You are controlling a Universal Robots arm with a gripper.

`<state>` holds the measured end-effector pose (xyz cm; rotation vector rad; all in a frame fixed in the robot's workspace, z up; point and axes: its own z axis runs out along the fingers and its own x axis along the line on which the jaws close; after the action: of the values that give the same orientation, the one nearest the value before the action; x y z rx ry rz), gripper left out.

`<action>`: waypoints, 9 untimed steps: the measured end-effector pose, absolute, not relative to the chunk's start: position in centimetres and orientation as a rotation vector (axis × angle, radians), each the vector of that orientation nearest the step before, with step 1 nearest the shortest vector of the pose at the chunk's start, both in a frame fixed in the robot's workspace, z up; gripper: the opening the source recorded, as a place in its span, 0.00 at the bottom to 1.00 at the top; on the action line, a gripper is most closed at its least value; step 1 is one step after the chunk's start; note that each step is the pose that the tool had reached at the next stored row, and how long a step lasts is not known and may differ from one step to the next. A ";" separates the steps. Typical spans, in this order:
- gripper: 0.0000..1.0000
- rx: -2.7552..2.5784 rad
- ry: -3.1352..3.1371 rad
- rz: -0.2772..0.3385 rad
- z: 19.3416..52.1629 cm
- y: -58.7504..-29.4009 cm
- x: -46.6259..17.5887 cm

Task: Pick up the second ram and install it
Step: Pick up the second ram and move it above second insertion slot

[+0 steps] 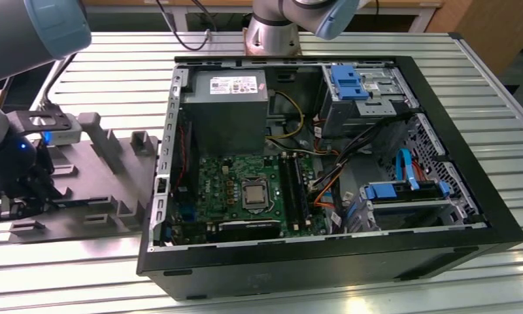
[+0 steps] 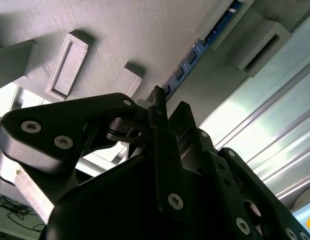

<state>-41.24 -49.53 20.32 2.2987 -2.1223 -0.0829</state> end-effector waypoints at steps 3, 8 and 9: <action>0.30 2.300 -2.121 -0.083 20.2 -49.5 -41.2; 0.30 2.301 -2.120 -0.083 20.1 -49.5 -41.2; 0.30 2.301 -2.120 -0.083 20.1 -49.5 -41.2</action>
<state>-41.24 -49.53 20.10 2.3009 -2.1199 -0.0829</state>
